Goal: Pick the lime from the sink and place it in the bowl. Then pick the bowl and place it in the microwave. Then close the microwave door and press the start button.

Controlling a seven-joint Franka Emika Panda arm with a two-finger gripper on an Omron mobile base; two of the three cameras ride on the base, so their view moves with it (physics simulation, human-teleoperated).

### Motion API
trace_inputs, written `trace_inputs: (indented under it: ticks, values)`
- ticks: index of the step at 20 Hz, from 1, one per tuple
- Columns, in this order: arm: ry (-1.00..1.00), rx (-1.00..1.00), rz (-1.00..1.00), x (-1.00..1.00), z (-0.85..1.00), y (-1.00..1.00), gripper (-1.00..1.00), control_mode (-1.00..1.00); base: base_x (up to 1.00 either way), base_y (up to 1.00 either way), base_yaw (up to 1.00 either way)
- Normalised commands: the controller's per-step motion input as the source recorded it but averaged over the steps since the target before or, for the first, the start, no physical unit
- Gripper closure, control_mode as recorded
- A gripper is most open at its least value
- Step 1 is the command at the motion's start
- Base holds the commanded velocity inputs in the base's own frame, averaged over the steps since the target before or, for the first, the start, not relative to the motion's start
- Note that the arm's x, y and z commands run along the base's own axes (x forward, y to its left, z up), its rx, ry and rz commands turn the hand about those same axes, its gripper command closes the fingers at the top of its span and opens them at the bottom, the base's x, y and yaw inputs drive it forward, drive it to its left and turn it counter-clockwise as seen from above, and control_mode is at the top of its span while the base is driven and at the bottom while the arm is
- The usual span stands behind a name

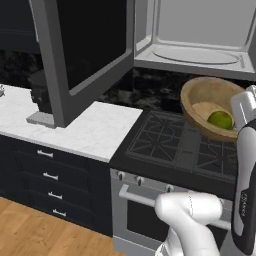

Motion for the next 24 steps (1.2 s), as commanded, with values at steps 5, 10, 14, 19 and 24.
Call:
trace_inputs:
  ticks: [5, 10, 14, 19, 24]
  values:
    - [-0.06, 0.0, -0.14, 0.01, 0.71, 0.0, 1.0, -1.0, 0.0, 0.0, 0.0]
    - [-0.16, 0.0, -0.15, 0.09, 0.56, -0.07, 1.0, -1.0, 0.0, 0.0, 0.0]
    - [-0.01, 0.0, -0.11, 0.28, 0.49, -0.19, 1.0, -1.0, 0.0, 0.0, 0.0]
    - [-0.09, 0.0, -0.11, 0.55, 0.21, -0.07, 1.0, -1.0, 0.0, 0.0, 0.0]
    - [-0.13, 0.0, -0.09, 0.73, 0.2, -0.1, 1.0, -1.0, 0.0, 0.0, 0.0]
